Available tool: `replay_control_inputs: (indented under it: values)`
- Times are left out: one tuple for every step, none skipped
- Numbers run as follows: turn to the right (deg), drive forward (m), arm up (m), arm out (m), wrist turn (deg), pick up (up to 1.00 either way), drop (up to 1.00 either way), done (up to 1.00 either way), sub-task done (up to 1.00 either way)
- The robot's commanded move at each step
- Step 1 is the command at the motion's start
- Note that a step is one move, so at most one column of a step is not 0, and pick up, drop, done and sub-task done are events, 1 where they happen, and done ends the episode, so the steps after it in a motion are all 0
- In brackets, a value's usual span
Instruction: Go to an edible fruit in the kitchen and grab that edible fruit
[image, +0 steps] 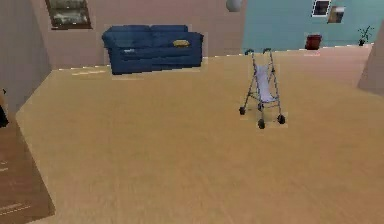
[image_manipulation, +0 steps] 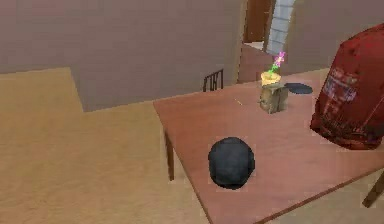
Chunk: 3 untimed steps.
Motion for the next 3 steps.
replay_control_inputs:
  values:
    - [-27.0,0.0,0.0,0.0,0.0,0.0,0.0,0.0,0.0]
    - [0.0,0.2,0.0,0.0,0.0,0.0,0.0,0.0,0.0]
    - [45.0,0.0,0.0,0.0,0.0,0.0,0.0,0.0,0.0]
